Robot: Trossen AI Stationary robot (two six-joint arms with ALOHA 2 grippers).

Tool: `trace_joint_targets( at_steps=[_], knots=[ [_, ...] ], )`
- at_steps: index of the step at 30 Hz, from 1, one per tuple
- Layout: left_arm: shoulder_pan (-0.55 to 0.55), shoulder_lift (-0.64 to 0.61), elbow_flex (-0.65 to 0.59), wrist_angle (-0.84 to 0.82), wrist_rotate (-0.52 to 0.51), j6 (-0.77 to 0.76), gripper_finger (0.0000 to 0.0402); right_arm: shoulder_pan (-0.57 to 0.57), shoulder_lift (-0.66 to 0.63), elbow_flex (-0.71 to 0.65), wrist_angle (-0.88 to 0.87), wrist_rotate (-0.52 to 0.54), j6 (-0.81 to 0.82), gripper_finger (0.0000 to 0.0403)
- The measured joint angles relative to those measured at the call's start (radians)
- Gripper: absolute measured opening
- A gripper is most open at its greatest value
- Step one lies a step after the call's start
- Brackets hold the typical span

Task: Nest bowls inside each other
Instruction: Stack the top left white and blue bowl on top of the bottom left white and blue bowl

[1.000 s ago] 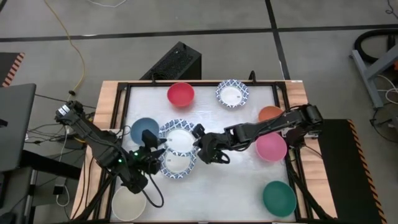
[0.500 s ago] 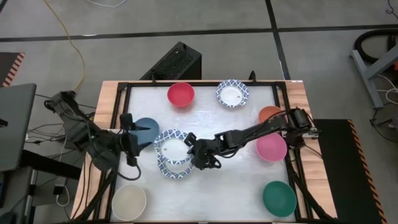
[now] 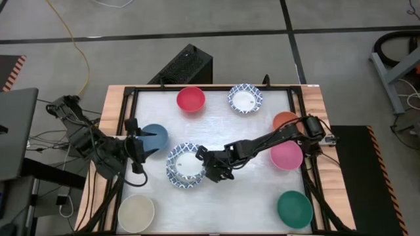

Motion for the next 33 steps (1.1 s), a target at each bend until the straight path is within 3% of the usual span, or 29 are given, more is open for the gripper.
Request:
trace_joint_targets(
  at_steps=[22, 33],
  knots=[
    [0.0, 0.0, 0.0, -0.003, -0.001, -0.023, 0.0238, -0.009, 0.0, 0.0, 0.031, -0.03, -0.147, 0.0022],
    [0.0, 0.0, 0.0, -0.003, -0.002, -0.023, 0.0238, -0.037, 0.0, 0.0, 0.052, -0.084, -0.115, 0.0075]
  ],
)
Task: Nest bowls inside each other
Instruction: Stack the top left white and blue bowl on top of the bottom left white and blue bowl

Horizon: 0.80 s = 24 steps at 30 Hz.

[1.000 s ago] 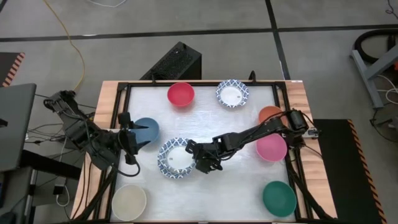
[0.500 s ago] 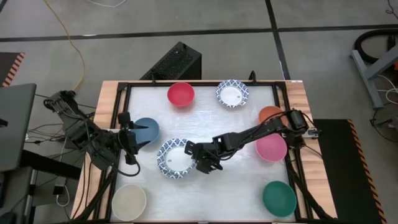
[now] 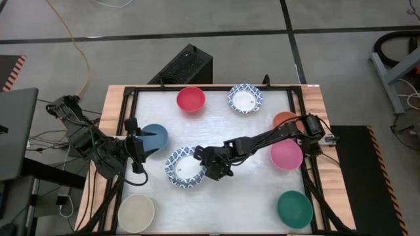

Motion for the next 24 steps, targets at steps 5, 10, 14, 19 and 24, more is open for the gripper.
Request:
trace_joint_targets(
  at_steps=[5, 10, 14, 19, 24],
  knots=[
    [0.0, 0.0, 0.0, 0.0, 0.0, 0.0, 0.0238, -0.005, 0.0, 0.0, 0.001, -0.002, 0.007, 0.0101],
    [0.0, 0.0, 0.0, 0.0, 0.0, -0.015, 0.0238, -0.005, 0.0, 0.0, 0.007, -0.002, 0.021, 0.0127],
    [0.0, 0.0, 0.0, 0.0, 0.0, -0.019, 0.0238, -0.005, 0.0, 0.0, 0.016, -0.003, 0.068, 0.0148],
    [0.0, 0.0, 0.0, 0.0, 0.0, -0.027, 0.0238, -0.004, -0.016, -0.001, 0.022, -0.002, 0.098, 0.0173],
    [0.0, 0.0, 0.0, 0.0, 0.0, -0.034, 0.0238, -0.003, -0.06, 0.0, 0.03, -0.005, 0.172, 0.0184]
  ],
)
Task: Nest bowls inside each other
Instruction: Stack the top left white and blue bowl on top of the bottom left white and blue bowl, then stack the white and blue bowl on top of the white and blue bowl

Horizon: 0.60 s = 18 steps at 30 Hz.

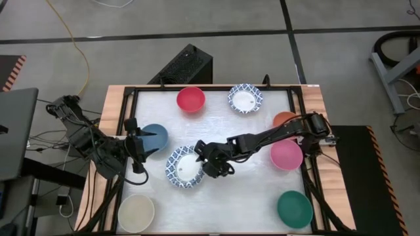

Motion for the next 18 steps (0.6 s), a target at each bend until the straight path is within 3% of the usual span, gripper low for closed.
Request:
trace_joint_targets(
  at_steps=[13, 16, 18],
  knots=[
    [0.0, 0.0, 0.0, 0.0, 0.0, -0.029, 0.0238, -0.026, -0.065, 0.0, -0.157, -0.015, 0.113, 0.0182],
    [0.0, 0.0, 0.0, 0.0, -0.002, -0.059, 0.0238, -0.043, -0.067, 0.001, -0.184, 0.083, 0.181, 0.0178],
    [0.0, 0.0, 0.0, 0.0, -0.004, -0.085, 0.0238, -0.064, -0.067, 0.001, -0.223, 0.23, 0.239, 0.0174]
  ],
)
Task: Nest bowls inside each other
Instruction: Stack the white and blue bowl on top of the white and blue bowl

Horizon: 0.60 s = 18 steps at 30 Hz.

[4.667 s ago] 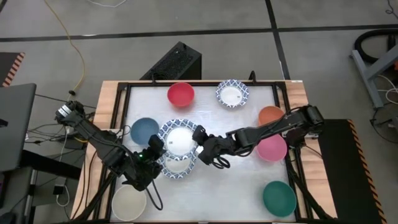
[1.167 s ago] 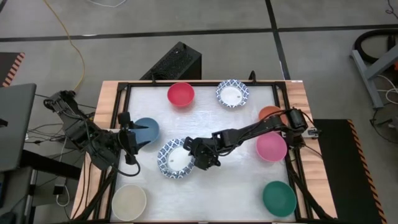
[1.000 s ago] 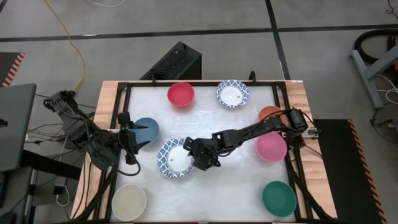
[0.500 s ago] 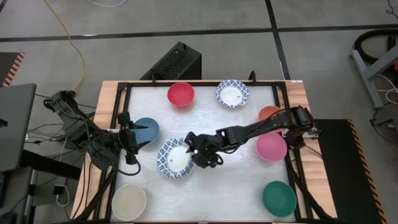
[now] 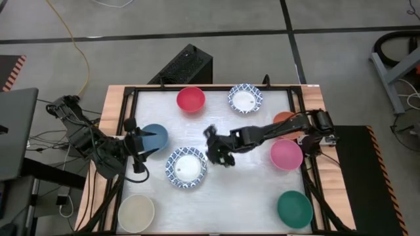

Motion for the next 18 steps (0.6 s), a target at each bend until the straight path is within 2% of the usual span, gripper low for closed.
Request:
trace_joint_targets(
  at_steps=[3, 5, 11, 14, 18],
  knots=[
    [0.0, 0.0, 0.0, -0.002, -0.008, -0.03, 0.0238, -0.048, 0.001, 0.0, -0.047, 0.222, 0.136, 0.0171],
    [0.0, 0.0, 0.0, -0.003, -0.021, -0.048, 0.0238, -0.089, 0.002, 0.0, -0.1, 0.295, 0.248, 0.0171],
    [0.0, 0.0, 0.0, -0.003, -0.025, -0.064, 0.0238, -0.246, 0.01, 0.0, -0.308, 0.305, 0.617, 0.0179],
    [0.0, 0.0, 0.0, -0.003, -0.025, -0.057, 0.0238, -0.321, 0.014, -0.006, -0.386, 0.305, 0.674, 0.0188],
    [0.0, 0.0, 0.0, -0.003, -0.028, -0.056, 0.0238, -0.384, 0.012, -0.048, -0.367, 0.301, 0.668, 0.0203]
  ],
)
